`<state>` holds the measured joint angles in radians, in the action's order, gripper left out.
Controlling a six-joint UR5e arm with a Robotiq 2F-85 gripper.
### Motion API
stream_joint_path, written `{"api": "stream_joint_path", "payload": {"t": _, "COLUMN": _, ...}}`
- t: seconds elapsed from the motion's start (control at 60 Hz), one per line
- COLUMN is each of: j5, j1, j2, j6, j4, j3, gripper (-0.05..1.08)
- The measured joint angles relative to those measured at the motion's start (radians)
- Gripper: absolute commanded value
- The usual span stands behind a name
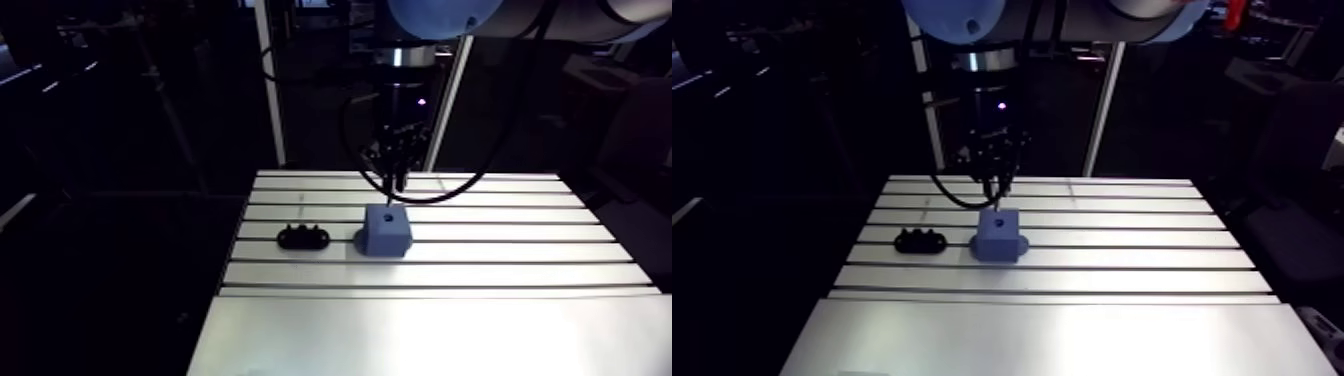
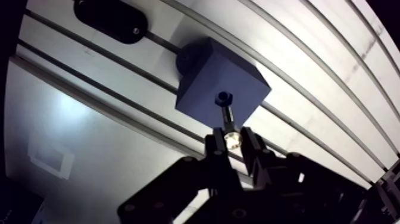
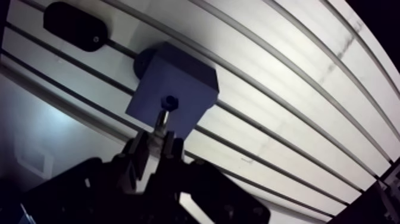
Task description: Pick up the M10 bolt and insert it into the hex recess until seated.
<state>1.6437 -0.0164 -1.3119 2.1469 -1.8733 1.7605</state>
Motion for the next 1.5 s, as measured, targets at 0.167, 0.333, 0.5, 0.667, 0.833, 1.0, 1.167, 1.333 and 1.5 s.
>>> {"api": "stream_joint_path", "payload": {"t": 0.167, "j5": 0.001, "j1": 0.000, "j2": 0.007, "j6": 0.000, "j4": -0.001, "j3": 0.002, "gripper": 1.08}}
{"api": "stream_joint_path", "payload": {"t": 0.333, "j5": 0.002, "j1": 0.000, "j2": 0.018, "j6": 0.000, "j4": -0.001, "j3": 0.001, "gripper": 1.08}}
{"api": "stream_joint_path", "payload": {"t": 0.5, "j5": 0.002, "j1": 0.000, "j2": 0.026, "j6": 0.000, "j4": -0.002, "j3": -0.002, "gripper": 1.08}}
{"api": "stream_joint_path", "payload": {"t": 0.667, "j5": 0.002, "j1": 0.000, "j2": 0.031, "j6": 0.000, "j4": -0.002, "j3": -0.007, "gripper": 1.08}}
{"api": "stream_joint_path", "payload": {"t": 0.833, "j5": 0.002, "j1": 0.000, "j2": 0.033, "j6": 0.001, "j4": -0.001, "j3": -0.007, "gripper": 1.08}}
{"api": "stream_joint_path", "payload": {"t": 1.0, "j5": 0.001, "j1": 0.001, "j2": 0.033, "j6": 0.001, "j4": -0.001, "j3": -0.005, "gripper": 1.08}}
{"api": "stream_joint_path", "payload": {"t": 1.167, "j5": 0.001, "j1": 0.001, "j2": 0.034, "j6": 0.001, "j4": -0.001, "j3": -0.001, "gripper": 1.08}}
{"api": "stream_joint_path", "payload": {"t": 1.333, "j5": 0.002, "j1": 0.001, "j2": 0.038, "j6": 0.001, "j4": -0.001, "j3": 0.001, "gripper": 1.08}}
{"api": "stream_joint_path", "payload": {"t": 1.5, "j5": 0.003, "j1": 0.001, "j2": 0.043, "j6": 0.000, "j4": 0.000, "j3": 0.002, "gripper": 1.08}}
